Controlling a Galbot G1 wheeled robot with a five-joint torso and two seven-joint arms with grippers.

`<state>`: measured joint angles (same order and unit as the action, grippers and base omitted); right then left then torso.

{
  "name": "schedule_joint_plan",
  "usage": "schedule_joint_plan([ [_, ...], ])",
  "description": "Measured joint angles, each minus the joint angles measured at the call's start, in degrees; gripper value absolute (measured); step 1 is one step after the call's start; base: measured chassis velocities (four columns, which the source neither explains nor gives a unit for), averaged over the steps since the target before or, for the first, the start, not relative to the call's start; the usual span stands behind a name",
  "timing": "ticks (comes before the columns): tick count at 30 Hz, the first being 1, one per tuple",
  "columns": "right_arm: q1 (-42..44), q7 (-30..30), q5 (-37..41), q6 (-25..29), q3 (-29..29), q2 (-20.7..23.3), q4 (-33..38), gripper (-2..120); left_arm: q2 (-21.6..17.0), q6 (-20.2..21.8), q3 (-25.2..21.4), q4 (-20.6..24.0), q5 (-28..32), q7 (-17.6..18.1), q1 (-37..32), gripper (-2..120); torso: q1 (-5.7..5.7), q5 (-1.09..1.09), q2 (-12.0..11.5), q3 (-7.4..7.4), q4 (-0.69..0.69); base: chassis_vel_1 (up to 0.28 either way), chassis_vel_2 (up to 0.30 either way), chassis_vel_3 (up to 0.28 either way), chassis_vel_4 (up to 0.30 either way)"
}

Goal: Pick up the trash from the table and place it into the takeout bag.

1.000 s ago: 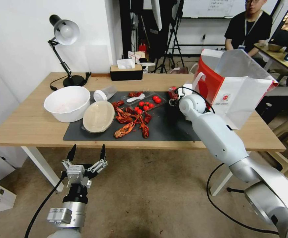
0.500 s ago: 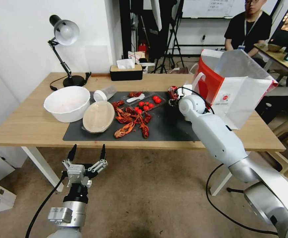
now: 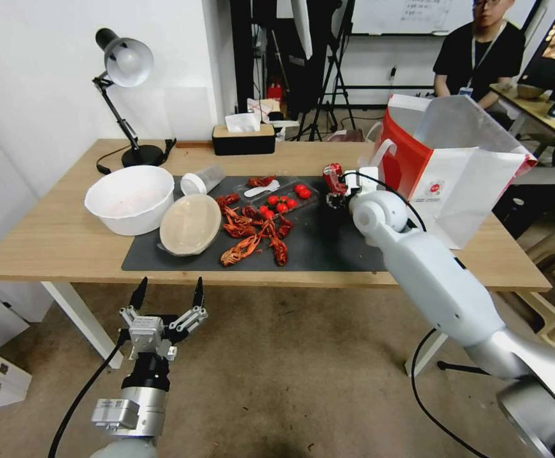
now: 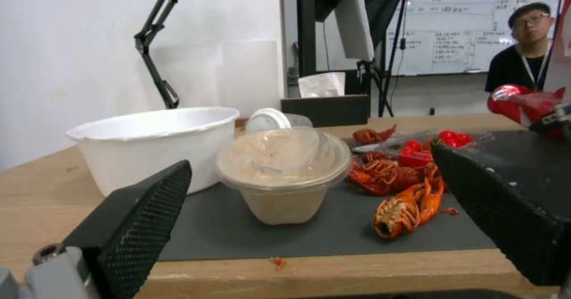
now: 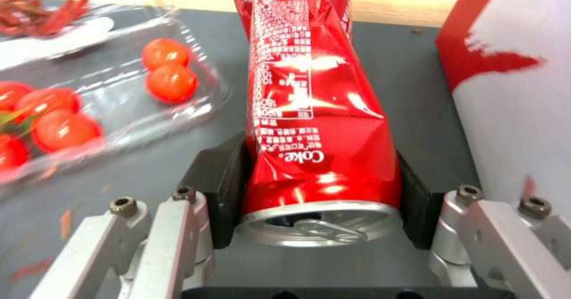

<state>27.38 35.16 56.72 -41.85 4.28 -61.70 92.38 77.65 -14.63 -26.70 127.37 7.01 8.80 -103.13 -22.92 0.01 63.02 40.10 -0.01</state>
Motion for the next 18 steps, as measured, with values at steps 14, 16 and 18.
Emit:
schedule_joint_plan([
  [14,15.6,-1.4,3.5,-0.1,-8.0,11.9,24.5,50,0.8,-0.4,1.0,0.0,-0.9,-0.3,0.0,100,0.00,0.00,0.0,0.00,0.01,0.000,0.000,0.000,0.000],
  [16,17.2,-1.9,3.5,-0.1,-8.9,12.8,26.3,50,0.9,-0.5,1.0,0.0,-1.0,-0.3,0.0,100,0.00,0.00,0.0,-0.01,0.00,0.000,0.000,0.000,0.000],
  [18,19.7,-3.5,3.2,-0.1,-11.4,15.0,30.3,50,0.9,-0.6,1.1,0.0,-1.1,-0.3,0.0,100,0.01,-0.01,0.0,-0.01,0.00,0.000,0.000,0.000,0.000],
])
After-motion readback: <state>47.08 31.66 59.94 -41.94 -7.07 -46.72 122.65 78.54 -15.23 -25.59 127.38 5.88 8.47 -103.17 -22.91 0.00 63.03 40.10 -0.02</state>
